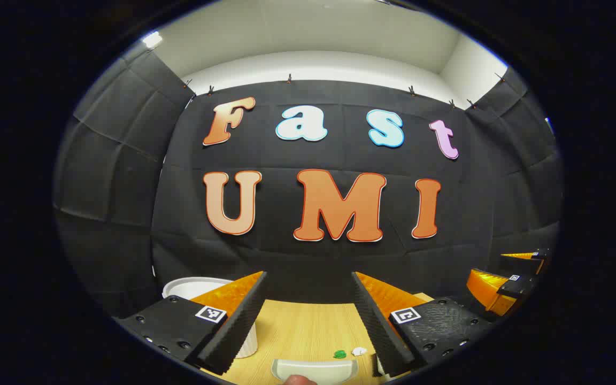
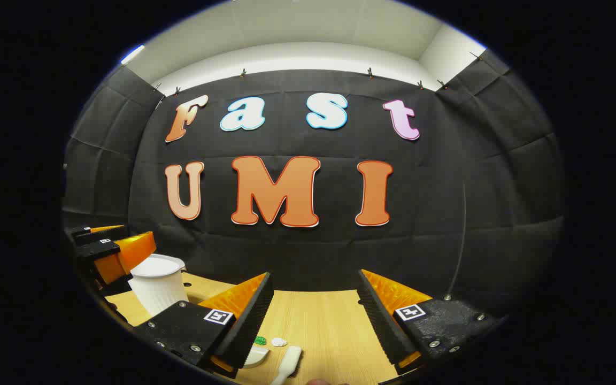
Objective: Pick up the small broom and dustpan from the desktop, sweep the trash into the dustpan with the broom, and then empty the trash into the garbage bin.
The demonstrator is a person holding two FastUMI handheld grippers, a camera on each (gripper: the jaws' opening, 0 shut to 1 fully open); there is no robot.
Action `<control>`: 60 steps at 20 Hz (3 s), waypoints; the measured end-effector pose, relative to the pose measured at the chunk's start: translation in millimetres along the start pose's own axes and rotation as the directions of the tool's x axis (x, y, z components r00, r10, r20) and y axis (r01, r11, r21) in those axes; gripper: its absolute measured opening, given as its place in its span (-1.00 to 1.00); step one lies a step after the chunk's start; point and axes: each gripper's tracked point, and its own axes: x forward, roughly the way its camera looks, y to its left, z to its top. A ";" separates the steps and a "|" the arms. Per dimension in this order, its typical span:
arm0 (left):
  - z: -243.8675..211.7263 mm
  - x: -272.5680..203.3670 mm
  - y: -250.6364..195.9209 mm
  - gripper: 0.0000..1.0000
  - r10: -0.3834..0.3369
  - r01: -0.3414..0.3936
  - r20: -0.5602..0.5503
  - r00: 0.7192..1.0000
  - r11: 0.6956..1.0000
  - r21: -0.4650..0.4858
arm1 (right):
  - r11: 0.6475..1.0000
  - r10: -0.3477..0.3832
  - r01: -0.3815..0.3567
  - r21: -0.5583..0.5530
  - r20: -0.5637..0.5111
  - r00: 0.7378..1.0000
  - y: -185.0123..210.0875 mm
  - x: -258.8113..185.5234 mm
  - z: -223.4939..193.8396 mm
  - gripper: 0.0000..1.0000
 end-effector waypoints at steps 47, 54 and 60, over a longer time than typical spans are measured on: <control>-37.8 42.7 15.4 0.91 -0.013 0.013 -0.069 0.998 1.000 -0.006 | 1.000 -0.020 0.020 0.001 -0.070 0.997 18.7 26.7 -31.1 0.89; -60.5 43.2 10.4 0.92 -0.030 0.031 -0.130 0.991 1.000 -0.001 | 1.000 -0.017 0.016 -0.007 -0.105 0.994 21.4 28.3 -43.1 0.89; -155.2 36.3 -1.2 0.92 -0.090 0.073 -0.411 0.907 0.996 -0.057 | 1.000 -0.015 0.014 -0.006 -0.282 0.959 24.9 30.3 -100.8 0.89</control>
